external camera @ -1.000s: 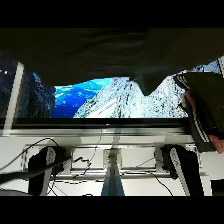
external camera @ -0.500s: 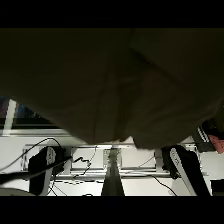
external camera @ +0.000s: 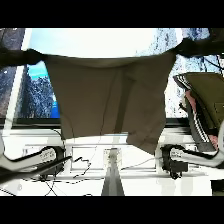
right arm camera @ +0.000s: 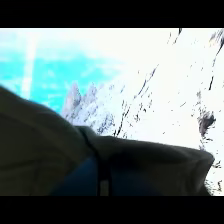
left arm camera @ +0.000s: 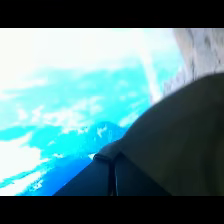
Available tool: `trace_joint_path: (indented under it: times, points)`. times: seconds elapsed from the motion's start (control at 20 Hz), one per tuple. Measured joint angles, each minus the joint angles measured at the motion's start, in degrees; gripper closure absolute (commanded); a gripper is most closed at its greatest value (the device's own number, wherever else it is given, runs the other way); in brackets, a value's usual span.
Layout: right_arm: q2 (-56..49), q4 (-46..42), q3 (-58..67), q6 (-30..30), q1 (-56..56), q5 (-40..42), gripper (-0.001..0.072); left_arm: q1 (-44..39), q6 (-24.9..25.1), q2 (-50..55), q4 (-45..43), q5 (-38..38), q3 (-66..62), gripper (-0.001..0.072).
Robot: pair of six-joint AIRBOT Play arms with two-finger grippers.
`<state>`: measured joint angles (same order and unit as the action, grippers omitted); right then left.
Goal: Fold the clothes and pants, and hang the long-sleeved shirts on hangers.
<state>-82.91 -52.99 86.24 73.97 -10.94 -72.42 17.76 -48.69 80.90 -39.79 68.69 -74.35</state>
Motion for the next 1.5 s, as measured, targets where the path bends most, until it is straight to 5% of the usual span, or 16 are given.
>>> trace_joint_path:
  times: [0.3,0.5,0.8,1.05,1.1,1.15,1.2,1.25,1.35,1.45,1.5]
  points:
    - [-8.76,-1.22,0.00,0.07,0.79,7.78,0.0692,-1.57,2.97,9.88,8.13,-4.35,0.11,0.0694]
    - [-8.90,-7.98,0.00,0.13,0.87,5.01,0.0692,-0.20,3.48,9.27,9.11,-0.59,0.09,0.0696]
    - [-7.39,-18.01,-0.98,-0.04,0.92,-11.30,0.0693,1.70,-2.60,7.23,-4.76,12.63,0.46,0.0695]
    - [-6.23,-19.19,-9.22,0.15,0.92,-13.18,0.0693,0.79,-6.73,8.11,-13.92,17.31,4.87,0.0693]
    - [-5.60,-19.10,-11.52,0.22,0.94,-11.91,0.0690,0.74,-6.95,8.17,-14.67,16.92,5.66,0.0645]
    - [-4.85,-18.97,-13.86,0.48,0.92,-10.10,0.0565,0.68,-7.21,8.24,-15.19,16.35,6.29,0.0441]
    - [-4.22,-18.93,-15.69,0.92,0.92,-8.22,0.0346,0.66,-7.58,8.26,-15.58,15.93,6.71,0.0157]
    - [-3.76,-18.93,-17.20,1.40,0.92,-6.78,0.0256,0.61,-7.89,8.31,-15.61,15.52,7.04,0.0095]
    - [-2.73,-18.75,-18.99,2.14,0.92,-4.83,0.0258,0.57,-8.07,8.31,-14.99,15.30,7.34,0.0128]
    - [-0.72,-18.82,-19.93,2.56,0.92,-3.06,0.0261,0.63,-8.68,8.15,-14.08,14.99,7.43,0.0351]
    - [1.01,-19.06,-20.22,2.62,0.92,-2.27,0.0262,0.74,-9.03,7.85,-13.55,14.93,7.43,0.0543]
